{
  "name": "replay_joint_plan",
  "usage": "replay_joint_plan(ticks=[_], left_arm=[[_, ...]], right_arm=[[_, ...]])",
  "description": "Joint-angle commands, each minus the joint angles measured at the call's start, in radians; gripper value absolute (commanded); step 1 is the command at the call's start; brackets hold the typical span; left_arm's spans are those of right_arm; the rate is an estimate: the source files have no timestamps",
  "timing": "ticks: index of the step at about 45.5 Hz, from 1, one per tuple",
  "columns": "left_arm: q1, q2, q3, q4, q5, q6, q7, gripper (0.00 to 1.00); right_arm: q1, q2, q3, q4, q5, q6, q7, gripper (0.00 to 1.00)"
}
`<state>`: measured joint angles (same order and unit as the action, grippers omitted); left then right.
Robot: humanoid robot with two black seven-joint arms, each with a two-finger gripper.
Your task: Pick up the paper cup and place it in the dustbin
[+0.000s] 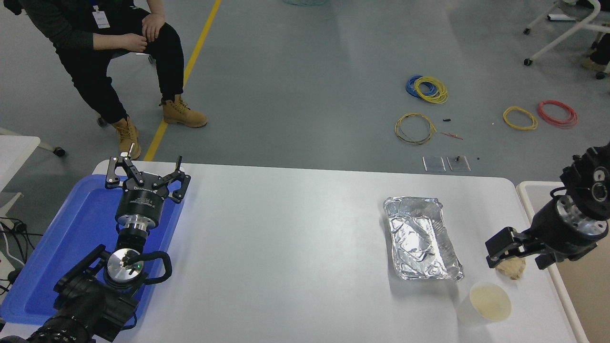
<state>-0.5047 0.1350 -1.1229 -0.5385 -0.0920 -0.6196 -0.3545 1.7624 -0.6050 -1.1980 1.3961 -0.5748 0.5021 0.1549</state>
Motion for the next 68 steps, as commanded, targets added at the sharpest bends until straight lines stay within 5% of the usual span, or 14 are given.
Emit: replay_joint_plan(ticks=[1, 38, 45, 53, 68], left_arm=[[0.0, 0.0, 0.0, 0.0, 0.0, 0.0, 0.0, 1.0], [0.0, 0.0, 0.0, 0.0, 0.0, 0.0, 0.0, 1.0], [0.0, 0.0, 0.0, 0.0, 0.0, 0.001, 0.0, 1.0], [0.0, 0.0, 0.0, 0.0, 0.0, 0.0, 0.0, 1.0], [0.0, 0.0, 0.0, 0.0, 0.0, 0.0, 0.0, 1.0]], right_arm=[[-0.122, -0.015, 0.029, -0.016, -0.065, -0.066, 0.003, 1.0], [-0.403, 0.004, 0.095, -0.123, -0.073, -0.332, 0.005, 0.97], [-0.408, 0.007, 0.095, -0.124, -0.077, -0.364, 0.008, 0.85], [-0.414, 0.007, 0.092, -0.124, -0.138, -0.398, 0.008, 0.46], [-0.409, 0.004, 0.092, -0.126, -0.148, -0.413, 0.012, 0.08]])
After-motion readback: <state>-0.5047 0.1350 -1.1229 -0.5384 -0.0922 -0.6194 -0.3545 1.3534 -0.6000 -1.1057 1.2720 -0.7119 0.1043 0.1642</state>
